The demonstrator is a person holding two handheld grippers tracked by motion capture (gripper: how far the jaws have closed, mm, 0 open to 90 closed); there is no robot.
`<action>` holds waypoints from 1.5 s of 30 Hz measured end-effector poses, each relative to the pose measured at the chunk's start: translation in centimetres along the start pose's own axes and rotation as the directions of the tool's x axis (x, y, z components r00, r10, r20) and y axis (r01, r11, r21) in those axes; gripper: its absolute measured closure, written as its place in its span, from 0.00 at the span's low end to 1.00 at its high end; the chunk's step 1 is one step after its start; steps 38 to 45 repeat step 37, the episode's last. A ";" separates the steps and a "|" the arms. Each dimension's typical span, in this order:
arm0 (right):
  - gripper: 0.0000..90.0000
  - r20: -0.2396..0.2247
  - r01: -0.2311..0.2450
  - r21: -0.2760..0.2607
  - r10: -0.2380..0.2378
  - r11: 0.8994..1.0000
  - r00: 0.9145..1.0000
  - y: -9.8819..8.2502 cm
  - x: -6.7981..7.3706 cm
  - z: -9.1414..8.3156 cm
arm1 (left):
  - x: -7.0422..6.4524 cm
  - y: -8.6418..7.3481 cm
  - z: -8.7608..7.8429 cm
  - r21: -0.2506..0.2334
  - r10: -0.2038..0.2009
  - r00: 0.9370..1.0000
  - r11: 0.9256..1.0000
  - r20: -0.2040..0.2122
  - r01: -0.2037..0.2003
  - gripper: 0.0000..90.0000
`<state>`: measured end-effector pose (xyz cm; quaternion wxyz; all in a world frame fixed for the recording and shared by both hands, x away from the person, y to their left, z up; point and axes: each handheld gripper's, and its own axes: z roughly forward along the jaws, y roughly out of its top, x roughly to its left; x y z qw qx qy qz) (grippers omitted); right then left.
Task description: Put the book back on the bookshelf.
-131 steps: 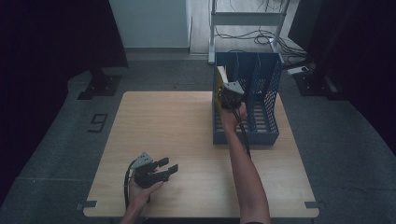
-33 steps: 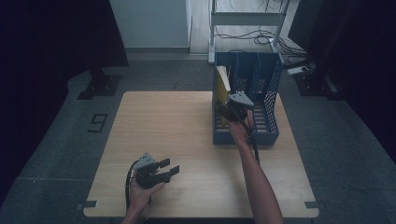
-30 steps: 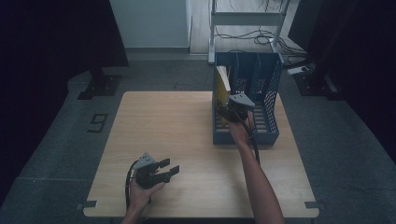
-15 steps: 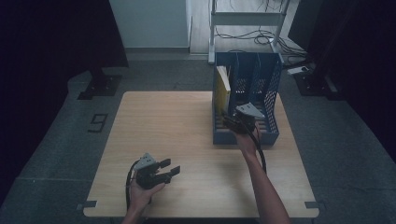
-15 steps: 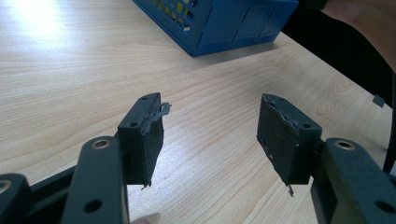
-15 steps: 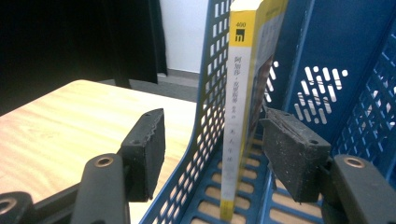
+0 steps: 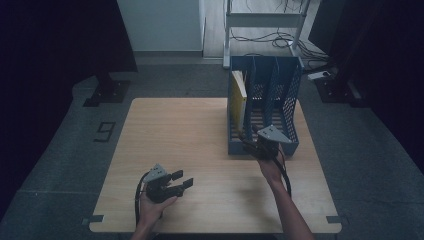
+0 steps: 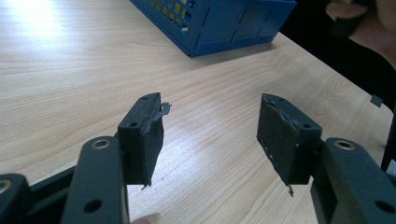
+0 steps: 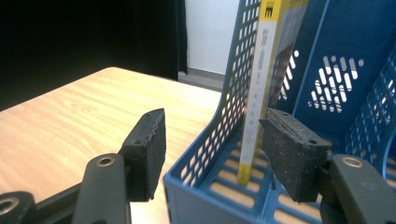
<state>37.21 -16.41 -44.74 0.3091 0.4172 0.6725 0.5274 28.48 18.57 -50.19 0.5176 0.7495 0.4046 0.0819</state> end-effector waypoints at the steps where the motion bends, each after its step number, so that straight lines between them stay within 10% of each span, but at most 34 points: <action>1: 0.44 -0.012 -0.004 0.006 0.004 1.000 1.000 -0.6 0.1 -0.6 | 0.0 0.0 0.0 0.000 -0.001 1.000 1.000 0.000 0.001 0.45; 23: 0.44 -0.061 0.024 0.120 -0.017 0.993 0.998 -7.5 0.9 -4.8 | 0.0 0.0 0.1 0.007 -0.005 1.000 1.000 -0.010 0.005 0.45; 45: 0.42 -0.068 0.033 0.130 -0.024 0.991 0.997 -7.8 1.2 -4.6 | 0.3 0.1 0.0 0.008 -0.013 1.000 1.000 -0.019 0.013 0.45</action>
